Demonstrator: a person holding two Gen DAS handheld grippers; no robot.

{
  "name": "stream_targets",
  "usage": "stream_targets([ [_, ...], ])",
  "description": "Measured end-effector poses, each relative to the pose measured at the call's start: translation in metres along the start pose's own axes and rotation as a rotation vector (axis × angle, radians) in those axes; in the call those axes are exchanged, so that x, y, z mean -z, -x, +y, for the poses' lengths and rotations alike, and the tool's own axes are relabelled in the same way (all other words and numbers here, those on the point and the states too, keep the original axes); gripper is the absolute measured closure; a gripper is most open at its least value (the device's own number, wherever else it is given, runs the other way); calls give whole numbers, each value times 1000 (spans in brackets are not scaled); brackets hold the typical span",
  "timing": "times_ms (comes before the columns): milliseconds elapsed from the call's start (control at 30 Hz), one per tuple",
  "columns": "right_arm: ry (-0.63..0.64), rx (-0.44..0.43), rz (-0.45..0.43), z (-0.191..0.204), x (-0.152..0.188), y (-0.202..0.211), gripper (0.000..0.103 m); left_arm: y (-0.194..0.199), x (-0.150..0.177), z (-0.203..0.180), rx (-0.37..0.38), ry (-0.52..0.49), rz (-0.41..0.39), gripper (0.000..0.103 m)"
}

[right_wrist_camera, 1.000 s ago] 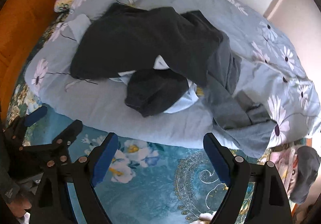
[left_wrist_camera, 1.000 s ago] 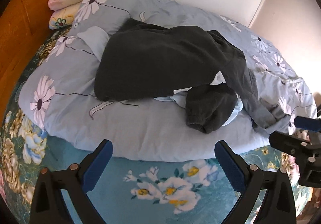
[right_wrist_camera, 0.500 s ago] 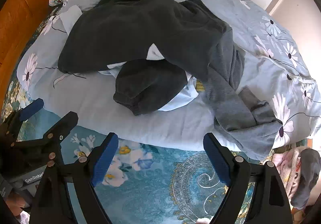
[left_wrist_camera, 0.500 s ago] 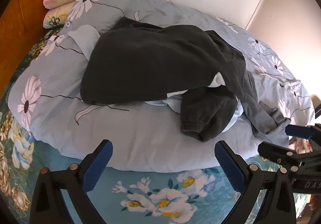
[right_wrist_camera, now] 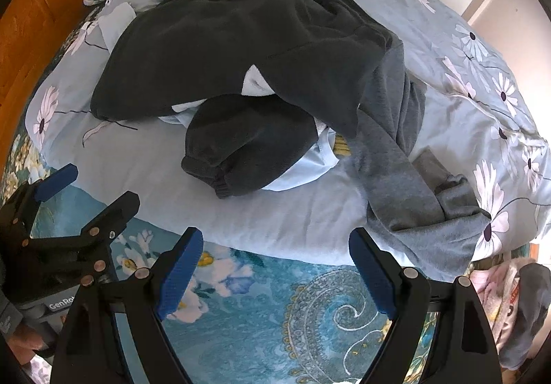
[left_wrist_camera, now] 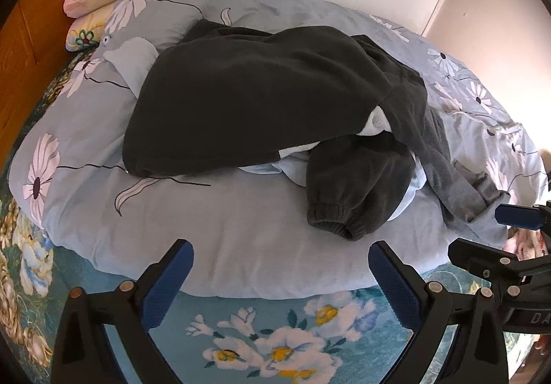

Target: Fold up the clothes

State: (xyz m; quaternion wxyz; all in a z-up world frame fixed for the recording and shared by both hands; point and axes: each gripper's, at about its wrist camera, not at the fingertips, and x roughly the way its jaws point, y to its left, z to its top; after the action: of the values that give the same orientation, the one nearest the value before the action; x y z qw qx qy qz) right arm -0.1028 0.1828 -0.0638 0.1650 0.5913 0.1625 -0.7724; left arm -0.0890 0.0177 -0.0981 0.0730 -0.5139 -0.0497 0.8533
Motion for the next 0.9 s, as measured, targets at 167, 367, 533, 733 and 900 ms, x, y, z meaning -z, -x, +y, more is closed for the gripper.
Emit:
stream_targets([
  [167,2,-3,1,-2,-1,-7,16,-7,0,-2,-2,-17,17,0],
  [367,-28,-21,1,-8,-5,-10,16,-14,-4,-6,11,-39,29,0],
  [533,-24,-34,-11,-11,-9,-9,16,-18,-9,-9,20,-71,32,0],
  [733,-19,-44,-14,-17,-9,-11,16,-24,-16,-17,27,-94,46,0],
  [900,-47,-54,-1,-26,-4,-18,16,-30,-22,-24,30,-112,50,0],
])
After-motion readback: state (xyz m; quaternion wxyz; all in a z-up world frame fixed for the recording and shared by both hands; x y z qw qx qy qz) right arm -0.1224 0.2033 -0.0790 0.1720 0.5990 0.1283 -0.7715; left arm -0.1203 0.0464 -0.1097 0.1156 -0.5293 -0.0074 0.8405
